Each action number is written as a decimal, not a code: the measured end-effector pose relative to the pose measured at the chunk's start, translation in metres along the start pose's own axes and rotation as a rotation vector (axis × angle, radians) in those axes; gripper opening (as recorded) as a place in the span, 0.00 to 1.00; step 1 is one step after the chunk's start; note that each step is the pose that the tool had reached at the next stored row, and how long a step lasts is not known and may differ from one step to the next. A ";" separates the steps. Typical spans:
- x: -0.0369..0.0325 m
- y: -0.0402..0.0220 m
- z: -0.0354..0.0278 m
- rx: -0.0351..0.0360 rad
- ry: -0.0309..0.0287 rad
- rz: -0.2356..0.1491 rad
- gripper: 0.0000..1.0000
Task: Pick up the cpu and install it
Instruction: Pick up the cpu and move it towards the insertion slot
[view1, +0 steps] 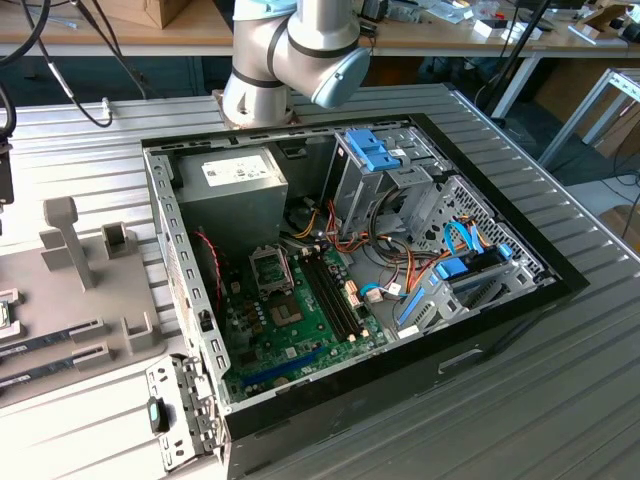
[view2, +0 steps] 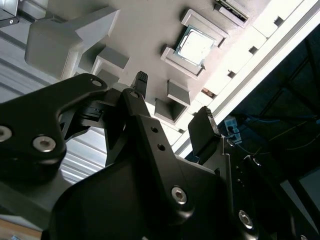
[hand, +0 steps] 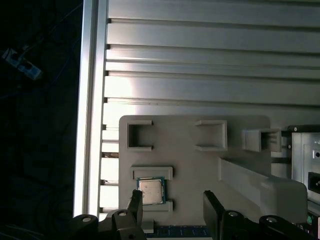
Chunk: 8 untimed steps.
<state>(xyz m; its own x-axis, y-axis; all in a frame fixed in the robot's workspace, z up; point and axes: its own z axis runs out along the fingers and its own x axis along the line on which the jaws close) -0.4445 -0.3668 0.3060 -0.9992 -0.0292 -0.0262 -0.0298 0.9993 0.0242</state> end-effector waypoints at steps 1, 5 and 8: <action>0.0000 0.0002 0.0002 0.0000 0.0000 0.000 0.60; 0.0000 0.0016 0.0010 0.0000 0.0000 0.000 0.60; 0.0000 0.0024 0.0015 0.0000 0.0000 0.000 0.60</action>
<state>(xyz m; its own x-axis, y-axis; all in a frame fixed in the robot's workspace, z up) -0.4445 -0.3644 0.3046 -0.9992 -0.0292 -0.0262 -0.0299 0.9993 0.0242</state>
